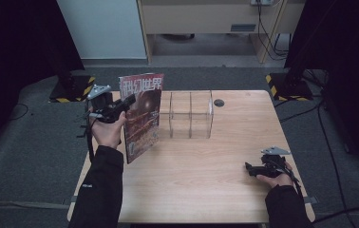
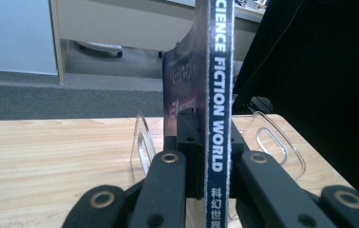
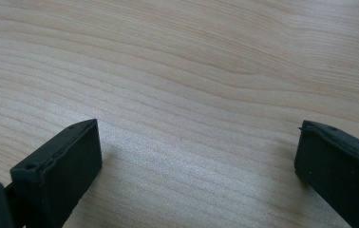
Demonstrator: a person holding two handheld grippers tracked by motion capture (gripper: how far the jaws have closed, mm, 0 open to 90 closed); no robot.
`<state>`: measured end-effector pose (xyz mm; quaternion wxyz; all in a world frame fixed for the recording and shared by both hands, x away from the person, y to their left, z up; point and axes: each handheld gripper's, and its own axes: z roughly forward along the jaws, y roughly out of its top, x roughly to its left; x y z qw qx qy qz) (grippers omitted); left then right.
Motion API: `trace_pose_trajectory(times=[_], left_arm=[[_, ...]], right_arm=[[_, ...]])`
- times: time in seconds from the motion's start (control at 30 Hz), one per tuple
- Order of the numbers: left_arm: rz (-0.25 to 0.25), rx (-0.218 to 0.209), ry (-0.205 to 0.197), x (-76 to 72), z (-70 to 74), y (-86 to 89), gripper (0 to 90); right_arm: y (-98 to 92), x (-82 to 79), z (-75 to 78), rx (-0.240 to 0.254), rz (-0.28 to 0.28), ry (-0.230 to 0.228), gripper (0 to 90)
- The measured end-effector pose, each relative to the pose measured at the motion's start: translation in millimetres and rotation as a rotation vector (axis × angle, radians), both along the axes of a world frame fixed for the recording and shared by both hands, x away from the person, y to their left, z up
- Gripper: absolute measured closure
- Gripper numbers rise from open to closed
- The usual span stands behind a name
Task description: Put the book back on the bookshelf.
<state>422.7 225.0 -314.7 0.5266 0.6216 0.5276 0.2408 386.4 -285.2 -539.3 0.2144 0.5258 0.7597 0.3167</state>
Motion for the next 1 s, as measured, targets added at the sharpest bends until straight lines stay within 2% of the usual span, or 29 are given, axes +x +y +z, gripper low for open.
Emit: trace_pose_trajectory(times=[0.17,0.43,0.63,0.87,1.0], left_arm=[[0.021,-0.006,-0.031,6.8,-5.7,-5.1,83.7],[0.037,-0.032,-0.049,17.7,-22.6,-15.6,83.7],[0.072,-0.022,-0.077,24.5,-32.5,-21.1,83.7],[0.099,-0.044,-0.094,32.9,-42.9,-21.2,83.7],[0.103,-0.044,-0.089,36.4,-49.6,-22.9,83.6]], right_arm=[[0.1,0.4,-0.1,0.000,0.002,-0.001,2.0],[0.0,0.8,-0.1,-0.004,0.006,-0.006,2.2],[0.3,0.9,-0.2,-0.003,0.006,-0.006,2.1],[0.3,1.1,-0.3,-0.005,0.011,-0.005,2.1],[0.6,1.0,-0.2,-0.005,0.011,-0.004,2.3]])
